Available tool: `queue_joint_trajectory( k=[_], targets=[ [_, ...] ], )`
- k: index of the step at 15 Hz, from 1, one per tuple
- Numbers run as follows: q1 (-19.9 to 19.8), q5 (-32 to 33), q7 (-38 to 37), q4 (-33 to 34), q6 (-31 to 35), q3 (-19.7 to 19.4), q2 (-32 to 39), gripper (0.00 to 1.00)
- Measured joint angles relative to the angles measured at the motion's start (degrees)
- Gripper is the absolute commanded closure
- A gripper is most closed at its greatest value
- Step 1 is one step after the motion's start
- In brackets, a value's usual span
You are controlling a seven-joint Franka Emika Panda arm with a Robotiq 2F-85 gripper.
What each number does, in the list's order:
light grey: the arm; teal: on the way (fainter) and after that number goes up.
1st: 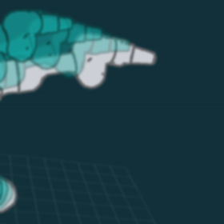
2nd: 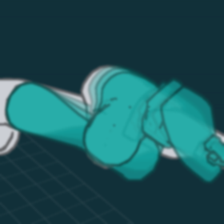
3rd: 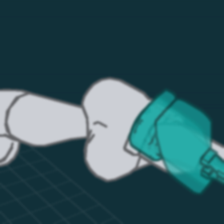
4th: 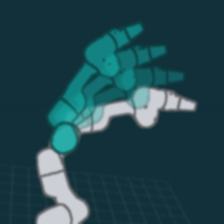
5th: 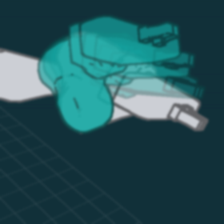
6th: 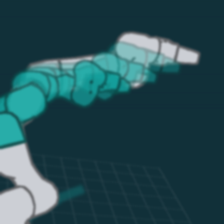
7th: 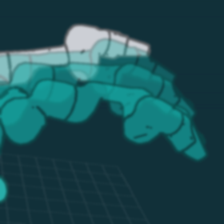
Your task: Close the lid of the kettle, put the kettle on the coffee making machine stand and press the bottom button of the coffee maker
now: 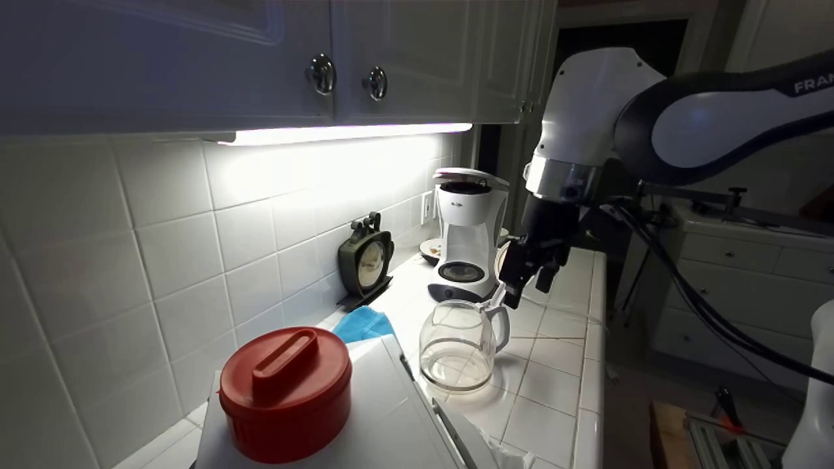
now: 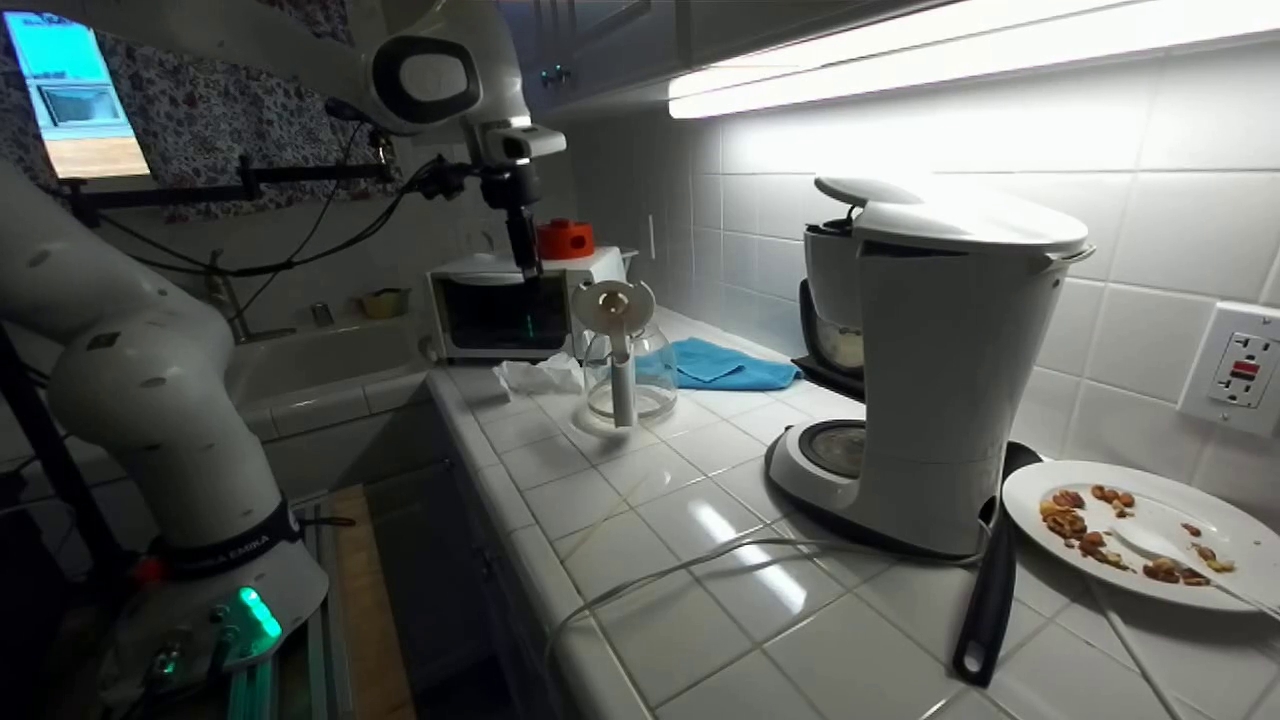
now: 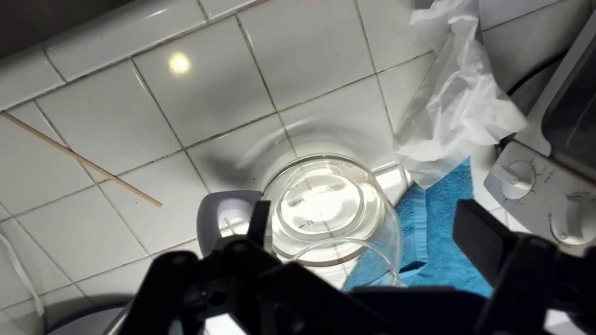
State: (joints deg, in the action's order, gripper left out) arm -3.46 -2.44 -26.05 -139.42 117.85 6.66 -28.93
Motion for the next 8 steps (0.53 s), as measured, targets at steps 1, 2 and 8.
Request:
queue_joint_trajectory(
  k=[1,2,8],
  targets=[
    [-0.4,0.2,-0.5,-0.1,0.0,0.0,-0.4,0.00],
    [-0.8,0.2,-0.8,-0.1,0.1,-0.1,-0.8,0.00],
    [-3.4,0.7,-1.3,-2.9,3.4,-0.6,-4.8,0.00]
  ],
)
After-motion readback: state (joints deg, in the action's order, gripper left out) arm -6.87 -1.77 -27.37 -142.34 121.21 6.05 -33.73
